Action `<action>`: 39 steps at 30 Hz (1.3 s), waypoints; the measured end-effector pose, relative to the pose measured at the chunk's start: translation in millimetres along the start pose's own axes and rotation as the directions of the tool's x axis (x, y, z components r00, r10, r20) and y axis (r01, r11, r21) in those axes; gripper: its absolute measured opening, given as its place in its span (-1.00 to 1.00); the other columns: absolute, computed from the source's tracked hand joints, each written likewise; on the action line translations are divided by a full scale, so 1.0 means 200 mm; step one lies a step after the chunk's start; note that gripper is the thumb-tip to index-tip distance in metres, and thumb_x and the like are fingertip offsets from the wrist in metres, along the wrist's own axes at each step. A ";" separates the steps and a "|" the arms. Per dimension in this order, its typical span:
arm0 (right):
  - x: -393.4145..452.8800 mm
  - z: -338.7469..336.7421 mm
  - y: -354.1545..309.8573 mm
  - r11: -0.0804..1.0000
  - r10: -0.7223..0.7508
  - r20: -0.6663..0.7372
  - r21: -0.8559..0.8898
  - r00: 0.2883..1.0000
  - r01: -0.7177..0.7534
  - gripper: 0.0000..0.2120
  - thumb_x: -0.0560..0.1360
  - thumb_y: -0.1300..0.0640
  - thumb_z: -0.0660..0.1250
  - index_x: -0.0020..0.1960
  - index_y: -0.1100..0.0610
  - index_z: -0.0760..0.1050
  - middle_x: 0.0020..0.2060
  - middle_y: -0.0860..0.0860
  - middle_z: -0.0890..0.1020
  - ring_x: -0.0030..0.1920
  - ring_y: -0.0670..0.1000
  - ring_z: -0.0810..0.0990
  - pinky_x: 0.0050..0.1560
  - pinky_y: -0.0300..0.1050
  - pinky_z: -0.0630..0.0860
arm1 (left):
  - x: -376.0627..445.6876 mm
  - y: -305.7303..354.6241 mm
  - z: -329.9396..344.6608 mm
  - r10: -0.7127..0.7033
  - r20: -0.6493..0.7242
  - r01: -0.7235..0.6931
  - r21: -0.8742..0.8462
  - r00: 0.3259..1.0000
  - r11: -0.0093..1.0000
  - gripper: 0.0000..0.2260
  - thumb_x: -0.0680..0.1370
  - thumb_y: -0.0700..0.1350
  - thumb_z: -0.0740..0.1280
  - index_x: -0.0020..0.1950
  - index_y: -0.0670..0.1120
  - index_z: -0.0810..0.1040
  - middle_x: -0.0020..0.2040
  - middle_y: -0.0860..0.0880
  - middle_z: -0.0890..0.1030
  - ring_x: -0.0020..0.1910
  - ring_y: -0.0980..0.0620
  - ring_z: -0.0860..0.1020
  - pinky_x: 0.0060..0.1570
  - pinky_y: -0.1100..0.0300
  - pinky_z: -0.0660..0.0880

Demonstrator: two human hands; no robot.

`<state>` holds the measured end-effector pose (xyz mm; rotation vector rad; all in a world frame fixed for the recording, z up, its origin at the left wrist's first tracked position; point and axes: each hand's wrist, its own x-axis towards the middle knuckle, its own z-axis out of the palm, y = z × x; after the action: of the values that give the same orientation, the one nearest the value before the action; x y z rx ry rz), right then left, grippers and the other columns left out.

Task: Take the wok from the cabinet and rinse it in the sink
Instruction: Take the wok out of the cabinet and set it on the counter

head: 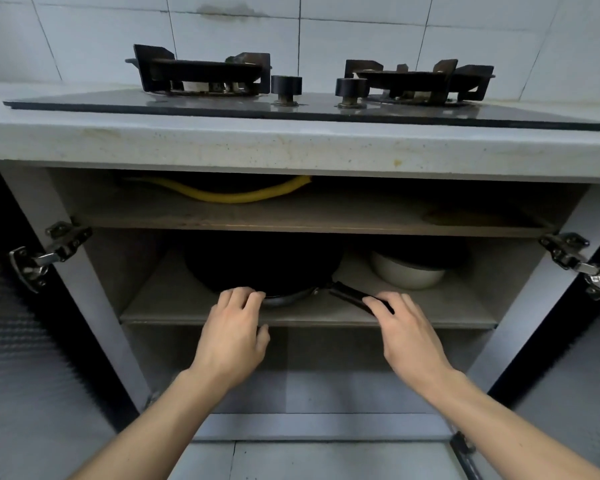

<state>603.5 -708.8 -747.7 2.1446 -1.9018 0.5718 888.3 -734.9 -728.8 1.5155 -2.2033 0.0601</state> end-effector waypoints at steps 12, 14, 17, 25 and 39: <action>-0.15 -0.13 0.23 1.000 -0.006 -0.029 0.012 1.000 0.007 -0.52 0.36 0.40 0.35 0.23 0.09 0.46 0.11 0.00 0.50 0.05 0.09 0.47 -0.02 0.02 0.52 | -0.04 -0.10 0.01 0.195 -0.181 -0.168 0.156 0.964 0.973 -0.81 0.41 -0.28 0.48 0.00 -0.14 0.63 -0.11 -0.08 0.56 -0.17 -0.16 0.49 -0.29 0.01 0.47; -0.13 -0.13 0.21 1.000 0.008 -0.036 0.022 0.999 -0.007 -0.58 0.37 0.35 0.37 0.19 0.08 0.46 0.08 -0.01 0.50 0.03 0.09 0.47 -0.05 0.02 0.52 | -0.05 -0.12 0.00 0.193 -0.186 -0.169 0.138 0.964 0.976 -0.81 0.43 -0.27 0.47 0.02 -0.15 0.62 -0.09 -0.08 0.56 -0.16 -0.15 0.50 -0.28 0.00 0.48; -0.08 -0.12 0.16 1.000 -0.008 -0.040 0.012 0.999 0.009 -0.61 0.37 0.28 0.45 0.16 0.09 0.48 0.03 0.00 0.51 0.01 0.09 0.47 -0.08 0.02 0.52 | -0.05 -0.17 -0.02 0.186 -0.146 -0.167 0.134 0.972 0.977 -0.74 0.38 -0.28 0.51 0.04 -0.14 0.62 -0.05 -0.10 0.58 -0.12 -0.15 0.52 -0.25 0.00 0.53; 0.05 -0.05 0.09 0.993 0.002 0.009 -0.119 1.000 -0.001 -0.46 0.15 0.42 0.47 0.05 0.05 0.49 -0.08 0.01 0.49 -0.10 0.12 0.47 -0.18 0.01 0.51 | 0.05 -0.31 -0.11 0.128 -0.055 -0.119 0.152 0.990 0.981 -0.74 0.31 -0.30 0.51 -0.06 -0.11 0.60 -0.10 -0.07 0.57 -0.11 -0.13 0.53 -0.32 0.05 0.52; -0.09 -0.12 0.25 0.984 -0.047 0.023 -0.172 0.999 0.050 -0.44 0.19 0.43 0.42 0.12 0.06 0.46 -0.04 0.02 0.47 -0.09 0.13 0.47 -0.17 0.02 0.49 | -0.08 -0.36 -0.11 0.494 -0.030 -0.490 0.085 0.869 0.867 -0.87 0.55 -0.01 0.30 -0.05 -0.06 0.54 -0.07 0.02 0.50 -0.13 0.00 0.46 -0.19 0.14 0.47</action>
<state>549.1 -690.4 -738.2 2.0863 -1.8305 0.3639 964.7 -742.2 -731.5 0.9314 -2.5143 0.3438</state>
